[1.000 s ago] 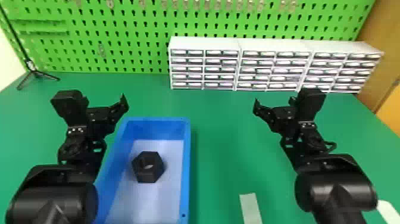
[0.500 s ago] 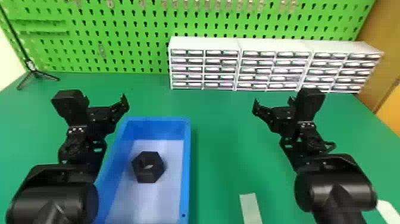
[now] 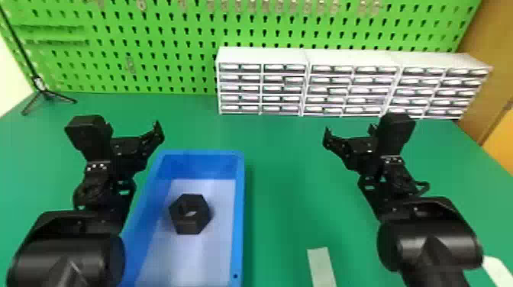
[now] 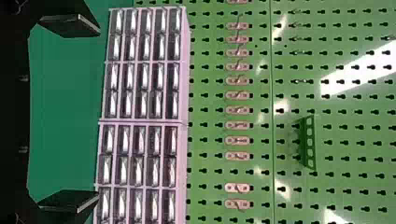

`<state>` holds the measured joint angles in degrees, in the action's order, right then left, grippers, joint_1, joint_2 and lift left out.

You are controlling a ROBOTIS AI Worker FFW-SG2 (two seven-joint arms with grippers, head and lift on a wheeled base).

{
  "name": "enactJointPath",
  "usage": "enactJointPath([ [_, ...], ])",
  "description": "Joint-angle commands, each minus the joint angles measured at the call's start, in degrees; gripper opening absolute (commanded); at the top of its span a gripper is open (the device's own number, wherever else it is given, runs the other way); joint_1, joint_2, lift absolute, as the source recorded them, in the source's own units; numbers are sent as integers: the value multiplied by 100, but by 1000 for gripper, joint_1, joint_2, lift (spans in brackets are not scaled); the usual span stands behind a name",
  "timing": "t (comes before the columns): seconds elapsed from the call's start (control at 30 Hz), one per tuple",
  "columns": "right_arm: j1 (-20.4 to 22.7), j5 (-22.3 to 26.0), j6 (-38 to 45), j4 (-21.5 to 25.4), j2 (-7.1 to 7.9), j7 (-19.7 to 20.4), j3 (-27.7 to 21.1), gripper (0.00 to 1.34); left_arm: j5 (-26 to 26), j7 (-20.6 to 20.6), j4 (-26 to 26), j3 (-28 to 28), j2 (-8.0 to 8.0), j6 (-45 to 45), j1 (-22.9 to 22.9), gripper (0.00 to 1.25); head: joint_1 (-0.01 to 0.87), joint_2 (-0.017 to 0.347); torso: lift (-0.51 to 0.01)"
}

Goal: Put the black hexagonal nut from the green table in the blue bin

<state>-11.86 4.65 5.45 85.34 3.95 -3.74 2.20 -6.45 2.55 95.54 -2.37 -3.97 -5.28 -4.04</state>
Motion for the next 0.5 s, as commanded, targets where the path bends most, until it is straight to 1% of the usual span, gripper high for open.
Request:
enactJointPath([
  [0.0,-10,1,0,0,1,5,9,1258,3,0,0,0,2,0,-9,1086,686,28,-96],
  [0.47,-1,1,0,0,-8,5,-18,1258,-32,0,0,8,2,-9,0,1085,686,28,-96],
])
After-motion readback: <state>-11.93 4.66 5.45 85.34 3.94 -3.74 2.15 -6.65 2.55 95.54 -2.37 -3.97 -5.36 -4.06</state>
